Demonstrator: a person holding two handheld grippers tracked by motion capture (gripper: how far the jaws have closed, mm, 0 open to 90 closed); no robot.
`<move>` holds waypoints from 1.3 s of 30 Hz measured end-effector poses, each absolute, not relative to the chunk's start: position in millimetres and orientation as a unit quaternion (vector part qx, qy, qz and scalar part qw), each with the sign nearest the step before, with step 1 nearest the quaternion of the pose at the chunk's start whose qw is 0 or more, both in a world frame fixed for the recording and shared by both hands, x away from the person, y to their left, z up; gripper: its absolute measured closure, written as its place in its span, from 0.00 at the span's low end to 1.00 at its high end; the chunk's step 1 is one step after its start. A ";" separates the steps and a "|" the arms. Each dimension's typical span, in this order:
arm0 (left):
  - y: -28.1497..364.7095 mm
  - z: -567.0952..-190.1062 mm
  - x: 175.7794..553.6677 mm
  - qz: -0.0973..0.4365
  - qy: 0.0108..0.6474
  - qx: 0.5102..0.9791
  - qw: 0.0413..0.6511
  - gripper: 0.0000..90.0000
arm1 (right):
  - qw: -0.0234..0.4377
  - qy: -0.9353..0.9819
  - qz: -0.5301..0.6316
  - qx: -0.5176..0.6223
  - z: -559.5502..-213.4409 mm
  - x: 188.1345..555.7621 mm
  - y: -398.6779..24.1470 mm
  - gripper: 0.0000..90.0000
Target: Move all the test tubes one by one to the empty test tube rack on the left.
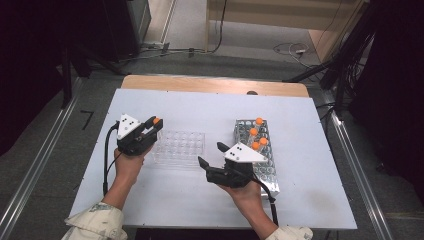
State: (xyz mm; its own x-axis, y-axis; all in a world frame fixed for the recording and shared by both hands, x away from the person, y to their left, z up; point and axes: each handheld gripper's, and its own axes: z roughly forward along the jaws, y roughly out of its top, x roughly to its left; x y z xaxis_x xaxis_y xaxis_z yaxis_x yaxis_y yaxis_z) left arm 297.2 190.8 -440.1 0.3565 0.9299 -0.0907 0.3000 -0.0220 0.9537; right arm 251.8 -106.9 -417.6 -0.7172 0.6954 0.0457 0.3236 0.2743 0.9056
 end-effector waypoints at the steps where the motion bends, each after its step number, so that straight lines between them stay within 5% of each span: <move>1: 190.8 -440.8 297.0 0.307 0.477 0.648 0.509 0.76 | 0.183 0.776 0.505 0.330 -417.5 251.6 -107.3 0.28; 12: 188.7 -450.1 295.8 0.304 0.478 0.654 0.502 0.75 | 0.185 0.774 0.507 0.329 -417.9 253.4 -110.2 0.28; 20: 189.5 -448.3 294.2 0.301 0.476 0.647 0.515 0.59 | 0.186 0.773 0.507 0.333 -418.0 253.7 -112.2 0.28; 27: 190.3 -438.2 288.0 0.309 0.486 0.625 0.527 0.34 | 0.190 0.768 0.508 0.341 -416.8 254.5 -119.2 0.28; 39: 181.9 -427.3 277.8 0.305 0.480 0.625 0.534 0.20 | 0.215 0.749 0.508 0.366 -409.7 259.1 -152.6 0.29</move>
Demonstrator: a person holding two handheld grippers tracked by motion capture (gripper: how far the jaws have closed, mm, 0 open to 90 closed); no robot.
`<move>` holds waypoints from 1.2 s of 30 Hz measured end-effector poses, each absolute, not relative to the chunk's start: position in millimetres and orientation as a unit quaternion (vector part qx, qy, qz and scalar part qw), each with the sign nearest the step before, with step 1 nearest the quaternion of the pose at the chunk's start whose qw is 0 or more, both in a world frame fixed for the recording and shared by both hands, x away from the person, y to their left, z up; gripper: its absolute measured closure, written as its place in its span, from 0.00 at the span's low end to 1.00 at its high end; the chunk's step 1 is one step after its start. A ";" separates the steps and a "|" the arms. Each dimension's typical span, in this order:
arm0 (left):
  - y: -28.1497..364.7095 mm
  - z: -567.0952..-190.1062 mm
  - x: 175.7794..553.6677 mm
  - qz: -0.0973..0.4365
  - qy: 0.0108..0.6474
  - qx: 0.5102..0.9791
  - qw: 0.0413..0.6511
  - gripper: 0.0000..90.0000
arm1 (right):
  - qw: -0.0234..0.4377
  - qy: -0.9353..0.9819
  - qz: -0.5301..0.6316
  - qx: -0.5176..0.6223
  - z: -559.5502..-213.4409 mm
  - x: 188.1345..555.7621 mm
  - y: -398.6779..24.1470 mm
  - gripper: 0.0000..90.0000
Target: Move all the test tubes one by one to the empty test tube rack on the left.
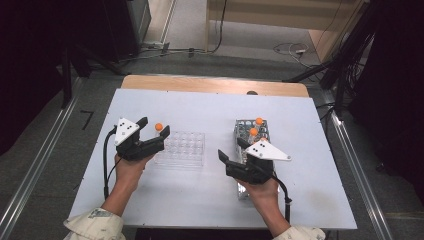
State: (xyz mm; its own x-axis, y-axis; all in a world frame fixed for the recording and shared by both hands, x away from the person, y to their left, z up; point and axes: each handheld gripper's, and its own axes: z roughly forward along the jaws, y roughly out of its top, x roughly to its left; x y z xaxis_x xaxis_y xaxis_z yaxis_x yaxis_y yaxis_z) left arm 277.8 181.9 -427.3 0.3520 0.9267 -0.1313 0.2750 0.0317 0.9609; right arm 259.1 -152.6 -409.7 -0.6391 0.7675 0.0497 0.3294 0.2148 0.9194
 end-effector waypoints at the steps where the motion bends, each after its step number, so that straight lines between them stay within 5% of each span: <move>1: 181.6 -427.1 277.4 0.305 0.481 0.625 0.533 0.19 | 0.218 0.747 0.508 0.369 -409.1 259.2 -156.0 0.29; 19: 177.2 -425.1 271.3 0.308 0.475 0.626 0.536 0.19 | 0.259 0.726 0.494 0.402 -415.3 259.4 -202.5 0.32; 36: 177.9 -425.6 270.8 0.308 0.474 0.626 0.536 0.19 | 0.299 0.730 0.469 0.398 -430.8 253.6 -217.0 0.53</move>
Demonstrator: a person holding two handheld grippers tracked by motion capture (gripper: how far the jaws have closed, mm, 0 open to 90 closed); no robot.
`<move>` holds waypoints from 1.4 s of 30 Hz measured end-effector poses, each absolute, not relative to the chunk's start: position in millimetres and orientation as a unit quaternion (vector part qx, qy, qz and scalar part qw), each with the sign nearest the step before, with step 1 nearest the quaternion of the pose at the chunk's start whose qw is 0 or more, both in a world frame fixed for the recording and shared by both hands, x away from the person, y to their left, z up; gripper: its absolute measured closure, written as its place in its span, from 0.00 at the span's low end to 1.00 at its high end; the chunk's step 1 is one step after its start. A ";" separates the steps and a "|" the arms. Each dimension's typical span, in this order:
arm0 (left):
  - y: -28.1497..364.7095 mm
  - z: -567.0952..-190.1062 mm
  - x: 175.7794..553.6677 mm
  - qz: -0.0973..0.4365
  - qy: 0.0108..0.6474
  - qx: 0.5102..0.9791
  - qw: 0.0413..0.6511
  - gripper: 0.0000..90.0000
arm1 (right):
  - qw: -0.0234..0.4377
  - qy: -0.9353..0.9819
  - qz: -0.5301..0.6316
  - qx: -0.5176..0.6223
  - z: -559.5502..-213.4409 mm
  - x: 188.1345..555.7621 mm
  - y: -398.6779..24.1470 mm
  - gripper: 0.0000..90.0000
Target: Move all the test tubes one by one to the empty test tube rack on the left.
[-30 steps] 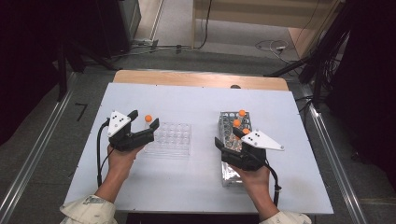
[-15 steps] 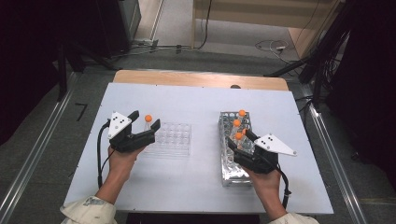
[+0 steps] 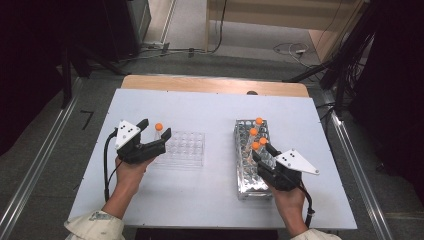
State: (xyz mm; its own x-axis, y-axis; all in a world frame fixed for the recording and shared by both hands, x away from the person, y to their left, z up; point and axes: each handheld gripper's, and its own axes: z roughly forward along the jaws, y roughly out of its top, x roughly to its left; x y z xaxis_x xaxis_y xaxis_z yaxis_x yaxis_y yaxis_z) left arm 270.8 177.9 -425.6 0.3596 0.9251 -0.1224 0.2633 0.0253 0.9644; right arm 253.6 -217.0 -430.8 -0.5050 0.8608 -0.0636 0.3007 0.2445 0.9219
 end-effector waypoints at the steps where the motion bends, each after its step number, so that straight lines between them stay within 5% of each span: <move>1: 177.7 -425.7 270.8 0.309 0.475 0.626 0.536 0.19 | 0.300 0.731 0.468 0.396 -431.5 253.5 -218.8 0.53; 11: 176.9 -426.1 270.7 0.309 0.475 0.626 0.535 0.20 | 0.259 0.752 0.442 0.414 -435.7 261.1 -214.3 0.60; 17: 177.8 -426.3 270.7 0.307 0.476 0.626 0.537 0.20 | 0.334 0.770 0.405 0.364 -438.8 258.3 -210.7 0.69; 28: 177.2 -426.6 270.8 0.305 0.476 0.626 0.537 0.20 | 0.247 0.767 0.445 0.392 -444.5 271.9 -220.0 0.67; 42: 176.7 -427.4 271.1 0.305 0.474 0.630 0.534 0.20 | 0.240 0.790 0.434 0.361 -453.2 281.7 -217.3 0.75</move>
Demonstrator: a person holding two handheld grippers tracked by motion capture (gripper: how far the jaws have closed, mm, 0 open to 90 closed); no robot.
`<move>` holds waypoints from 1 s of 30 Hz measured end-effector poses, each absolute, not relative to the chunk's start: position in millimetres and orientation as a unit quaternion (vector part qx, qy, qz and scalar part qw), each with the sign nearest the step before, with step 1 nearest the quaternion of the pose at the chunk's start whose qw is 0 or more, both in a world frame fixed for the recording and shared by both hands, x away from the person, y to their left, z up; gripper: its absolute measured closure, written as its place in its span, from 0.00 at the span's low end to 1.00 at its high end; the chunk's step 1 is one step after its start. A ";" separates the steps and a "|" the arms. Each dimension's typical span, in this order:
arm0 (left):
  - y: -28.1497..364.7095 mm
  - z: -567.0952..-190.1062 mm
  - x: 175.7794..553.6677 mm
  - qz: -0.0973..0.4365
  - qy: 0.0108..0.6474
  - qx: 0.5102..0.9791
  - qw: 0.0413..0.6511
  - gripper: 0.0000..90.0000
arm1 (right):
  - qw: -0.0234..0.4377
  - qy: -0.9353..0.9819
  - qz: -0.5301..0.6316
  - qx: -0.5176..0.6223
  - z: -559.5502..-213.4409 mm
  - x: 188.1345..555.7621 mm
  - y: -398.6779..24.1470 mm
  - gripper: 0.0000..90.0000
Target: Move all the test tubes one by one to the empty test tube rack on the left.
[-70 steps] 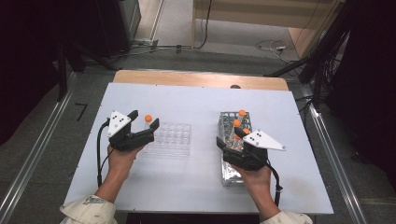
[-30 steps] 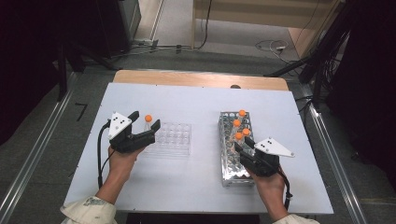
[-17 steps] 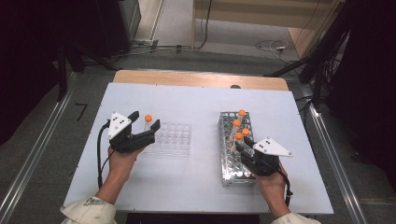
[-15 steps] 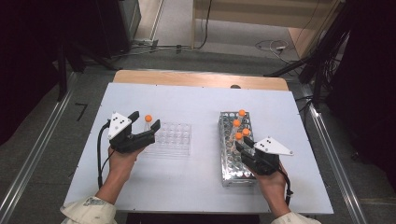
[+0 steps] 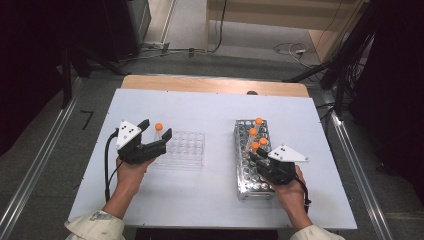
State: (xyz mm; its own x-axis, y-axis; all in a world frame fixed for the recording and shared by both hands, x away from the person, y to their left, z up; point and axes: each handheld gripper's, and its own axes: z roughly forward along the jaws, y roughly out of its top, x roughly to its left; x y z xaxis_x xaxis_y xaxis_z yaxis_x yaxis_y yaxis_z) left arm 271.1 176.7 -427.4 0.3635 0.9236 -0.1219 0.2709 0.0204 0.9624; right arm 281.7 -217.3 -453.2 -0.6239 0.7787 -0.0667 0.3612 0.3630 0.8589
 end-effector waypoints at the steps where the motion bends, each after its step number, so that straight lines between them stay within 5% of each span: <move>1: 176.7 -427.4 271.1 0.305 0.474 0.630 0.534 0.20 | 0.244 0.793 0.432 0.353 -454.3 282.7 -216.5 0.78; 30: 175.8 -427.4 271.1 0.302 0.474 0.630 0.536 0.20 | 0.246 0.752 0.492 0.364 -419.2 274.2 -223.8 0.80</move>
